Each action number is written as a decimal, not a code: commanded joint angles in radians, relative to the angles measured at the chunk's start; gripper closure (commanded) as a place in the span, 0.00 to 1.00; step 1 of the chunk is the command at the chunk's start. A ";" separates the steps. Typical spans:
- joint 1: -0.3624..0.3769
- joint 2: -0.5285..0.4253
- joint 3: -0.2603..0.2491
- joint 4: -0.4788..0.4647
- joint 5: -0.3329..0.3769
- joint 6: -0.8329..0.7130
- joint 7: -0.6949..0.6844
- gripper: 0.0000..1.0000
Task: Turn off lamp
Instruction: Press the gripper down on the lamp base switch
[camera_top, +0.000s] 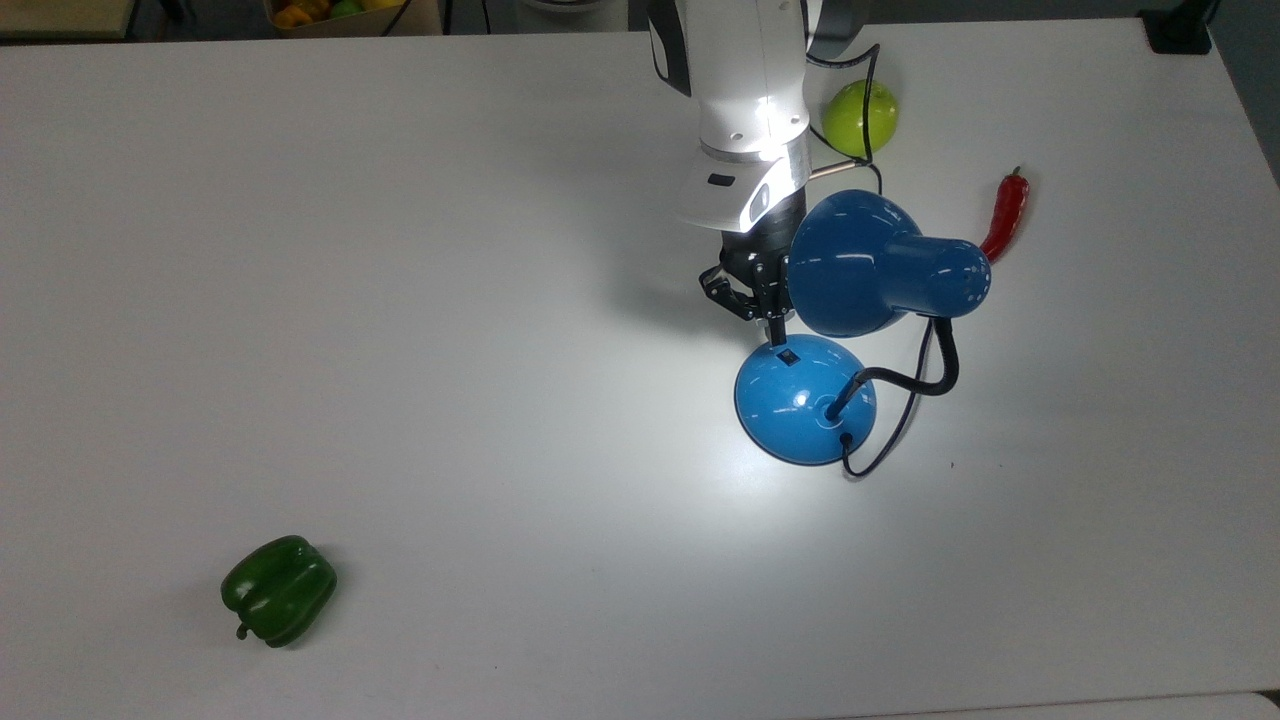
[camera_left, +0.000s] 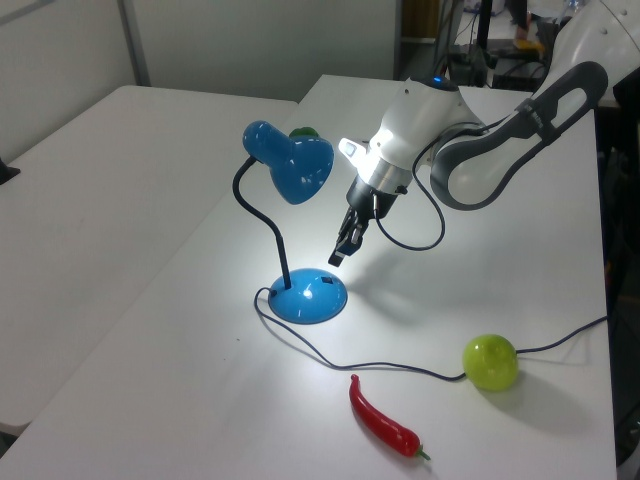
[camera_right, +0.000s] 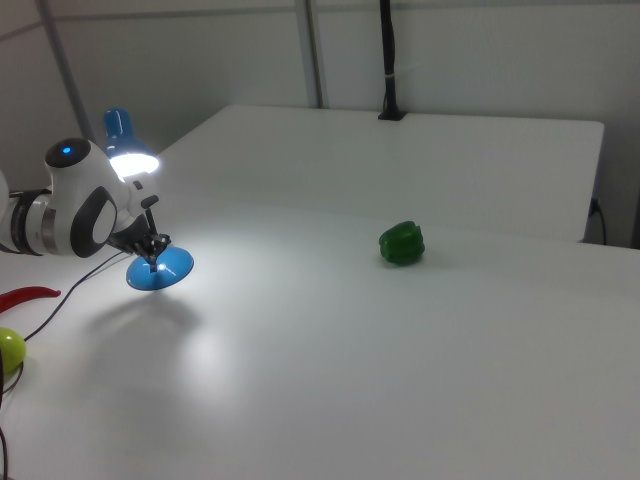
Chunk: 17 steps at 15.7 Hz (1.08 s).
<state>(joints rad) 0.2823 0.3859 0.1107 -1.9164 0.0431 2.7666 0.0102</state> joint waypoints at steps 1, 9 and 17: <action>0.015 0.014 0.000 -0.009 -0.003 0.054 -0.009 1.00; 0.020 0.034 0.000 0.000 -0.008 0.068 -0.012 1.00; 0.023 0.068 0.000 -0.001 -0.034 0.128 -0.013 1.00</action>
<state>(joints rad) 0.2954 0.4415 0.1128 -1.9158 0.0262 2.8691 0.0090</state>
